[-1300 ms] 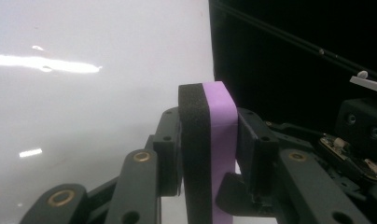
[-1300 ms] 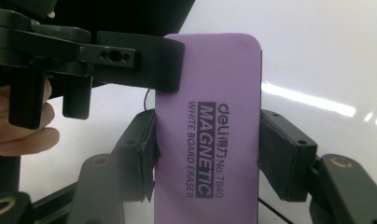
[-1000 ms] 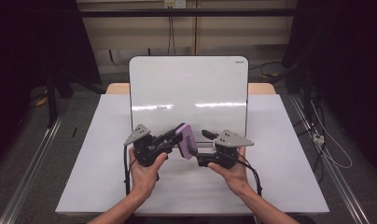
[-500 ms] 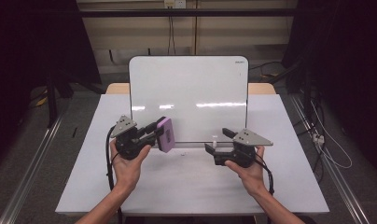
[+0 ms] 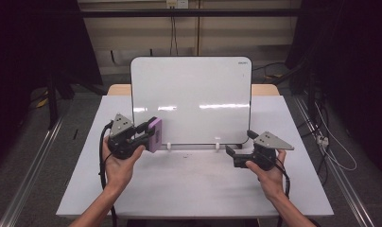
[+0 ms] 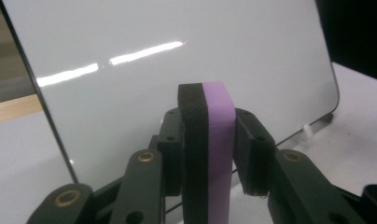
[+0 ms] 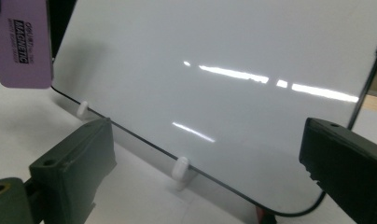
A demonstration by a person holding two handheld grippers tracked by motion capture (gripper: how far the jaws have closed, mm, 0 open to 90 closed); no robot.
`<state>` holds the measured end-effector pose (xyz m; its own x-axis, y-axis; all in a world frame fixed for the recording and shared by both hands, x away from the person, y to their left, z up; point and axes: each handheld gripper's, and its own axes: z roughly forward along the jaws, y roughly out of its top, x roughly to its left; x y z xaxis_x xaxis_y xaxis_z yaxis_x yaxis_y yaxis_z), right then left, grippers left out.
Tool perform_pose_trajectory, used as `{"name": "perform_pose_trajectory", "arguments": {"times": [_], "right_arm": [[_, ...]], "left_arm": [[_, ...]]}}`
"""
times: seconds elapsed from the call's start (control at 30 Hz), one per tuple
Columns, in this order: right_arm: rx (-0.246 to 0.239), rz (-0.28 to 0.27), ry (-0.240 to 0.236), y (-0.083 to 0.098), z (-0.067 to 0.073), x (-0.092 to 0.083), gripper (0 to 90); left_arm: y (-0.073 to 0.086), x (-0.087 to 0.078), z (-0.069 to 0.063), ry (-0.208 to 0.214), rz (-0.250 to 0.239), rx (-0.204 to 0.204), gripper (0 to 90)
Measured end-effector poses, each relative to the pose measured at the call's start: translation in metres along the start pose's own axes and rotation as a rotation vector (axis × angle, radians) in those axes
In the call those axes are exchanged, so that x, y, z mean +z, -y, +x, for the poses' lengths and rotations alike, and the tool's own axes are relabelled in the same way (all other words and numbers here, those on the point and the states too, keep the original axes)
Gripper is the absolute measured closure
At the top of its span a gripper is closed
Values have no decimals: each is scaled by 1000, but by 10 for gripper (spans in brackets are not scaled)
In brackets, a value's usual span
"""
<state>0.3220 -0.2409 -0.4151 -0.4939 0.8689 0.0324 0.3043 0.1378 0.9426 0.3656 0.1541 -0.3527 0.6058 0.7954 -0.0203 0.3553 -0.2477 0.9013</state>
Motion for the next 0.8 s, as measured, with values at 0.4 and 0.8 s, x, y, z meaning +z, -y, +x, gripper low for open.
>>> {"name": "perform_pose_trajectory", "arguments": {"times": [0.4,0.8], "right_arm": [[-4,19,37,5,-3,-4,34],[-3,23,35,7,-4,-3,35]], "left_arm": [[-2,-1,8,-97,114,79,669],[-7,11,11,-201,253,204,670]]}}
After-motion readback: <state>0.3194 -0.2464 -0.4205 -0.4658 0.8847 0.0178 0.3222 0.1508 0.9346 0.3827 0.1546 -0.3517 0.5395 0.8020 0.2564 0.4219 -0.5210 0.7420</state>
